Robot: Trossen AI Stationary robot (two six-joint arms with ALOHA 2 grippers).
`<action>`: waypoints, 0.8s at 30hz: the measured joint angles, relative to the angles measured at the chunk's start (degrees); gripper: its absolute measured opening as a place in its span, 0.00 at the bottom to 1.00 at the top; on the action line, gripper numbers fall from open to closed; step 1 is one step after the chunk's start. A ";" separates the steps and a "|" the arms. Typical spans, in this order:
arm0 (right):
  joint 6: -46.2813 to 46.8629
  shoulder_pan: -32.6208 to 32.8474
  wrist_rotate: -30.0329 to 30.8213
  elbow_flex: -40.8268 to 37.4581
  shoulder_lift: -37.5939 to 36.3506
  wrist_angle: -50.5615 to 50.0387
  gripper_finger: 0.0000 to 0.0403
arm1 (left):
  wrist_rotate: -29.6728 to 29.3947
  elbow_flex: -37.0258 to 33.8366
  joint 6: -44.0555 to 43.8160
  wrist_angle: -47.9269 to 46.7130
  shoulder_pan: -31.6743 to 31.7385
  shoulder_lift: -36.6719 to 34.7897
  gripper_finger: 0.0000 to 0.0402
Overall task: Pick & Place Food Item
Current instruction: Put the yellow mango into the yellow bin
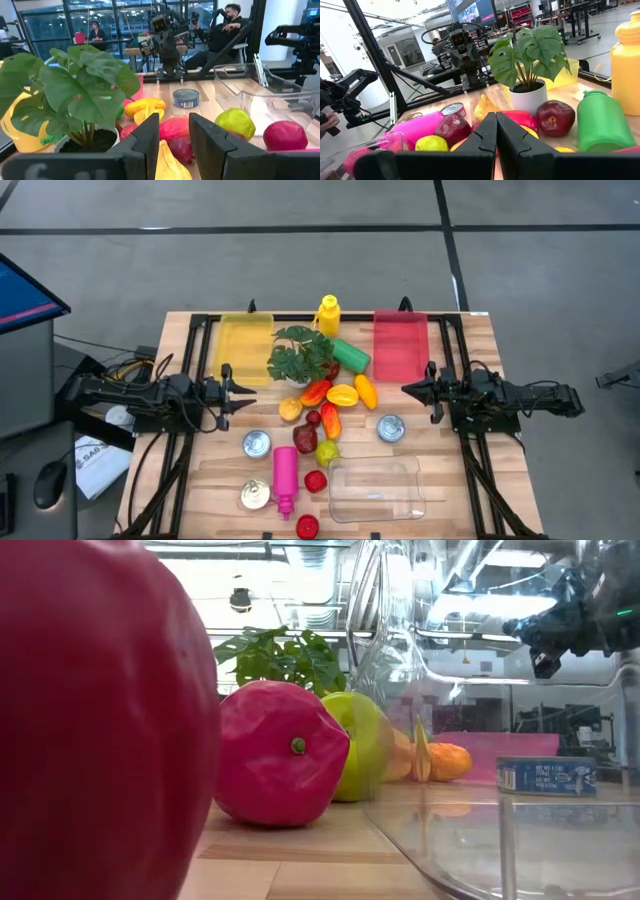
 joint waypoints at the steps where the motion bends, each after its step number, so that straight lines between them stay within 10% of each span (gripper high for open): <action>1: -0.29 -0.08 0.06 0.00 0.01 0.01 0.00 | 0.01 -0.01 0.00 0.30 0.00 -0.01 0.24; 24: -1.05 0.40 2.86 0.00 0.02 4.09 0.00 | 0.00 -0.01 0.02 0.16 0.00 0.00 0.24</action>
